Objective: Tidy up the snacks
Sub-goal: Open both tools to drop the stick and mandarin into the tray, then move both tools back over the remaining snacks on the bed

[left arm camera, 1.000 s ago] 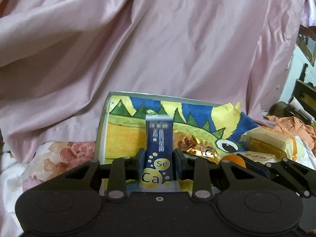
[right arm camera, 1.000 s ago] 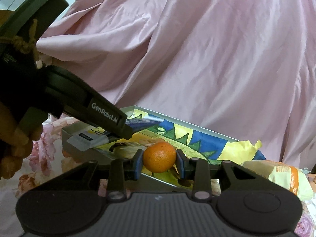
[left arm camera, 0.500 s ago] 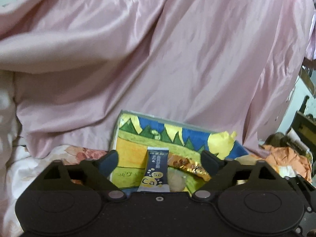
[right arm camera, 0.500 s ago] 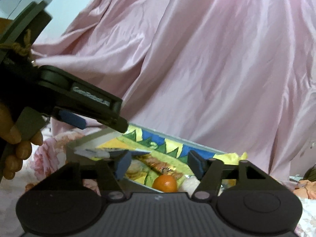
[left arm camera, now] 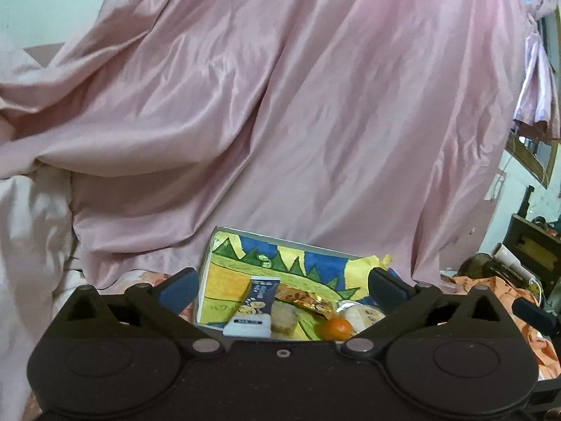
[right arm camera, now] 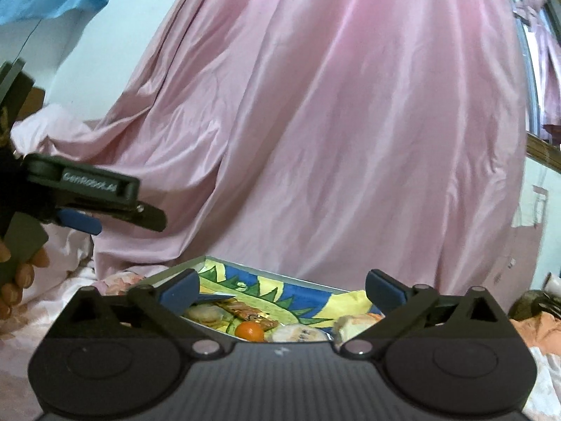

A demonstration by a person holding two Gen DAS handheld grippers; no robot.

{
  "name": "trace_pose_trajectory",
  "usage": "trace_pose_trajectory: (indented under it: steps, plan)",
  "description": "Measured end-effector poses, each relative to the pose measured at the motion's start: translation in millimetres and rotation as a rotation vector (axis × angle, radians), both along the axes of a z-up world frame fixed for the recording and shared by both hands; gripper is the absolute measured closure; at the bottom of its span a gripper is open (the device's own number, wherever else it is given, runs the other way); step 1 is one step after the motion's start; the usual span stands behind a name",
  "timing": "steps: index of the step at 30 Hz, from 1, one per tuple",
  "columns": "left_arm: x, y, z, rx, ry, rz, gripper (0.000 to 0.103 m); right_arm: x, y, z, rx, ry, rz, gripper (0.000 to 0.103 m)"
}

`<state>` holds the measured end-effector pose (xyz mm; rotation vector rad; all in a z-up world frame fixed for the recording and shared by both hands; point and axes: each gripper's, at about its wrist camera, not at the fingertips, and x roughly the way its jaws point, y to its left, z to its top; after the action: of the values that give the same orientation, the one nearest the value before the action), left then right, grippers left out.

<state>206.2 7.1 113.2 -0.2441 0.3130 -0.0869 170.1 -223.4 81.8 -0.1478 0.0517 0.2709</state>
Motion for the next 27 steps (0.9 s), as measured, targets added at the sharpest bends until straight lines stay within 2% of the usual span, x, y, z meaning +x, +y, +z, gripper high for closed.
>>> trace_pose_trajectory:
  steps: [5,14,20,27]
  plan:
    - [-32.1,-13.4,1.7,0.024,-0.006,-0.024,0.001,-29.6,-13.3,0.7,0.014,0.0,-0.021,0.0]
    - [-76.1,-30.1,-9.1,0.069,0.018,-0.066,0.001,-80.8,-43.5,-11.9,-0.017,0.045,-0.053,0.0]
    - [-100.1,-33.9,-22.5,0.079,0.054,-0.08,0.001,-101.6,-64.2,-19.0,0.003,0.108,-0.097,0.0]
    - [-126.6,-41.9,-48.1,0.092,0.115,-0.111,0.001,-122.2,-74.3,-33.6,-0.03,0.204,-0.123,0.0]
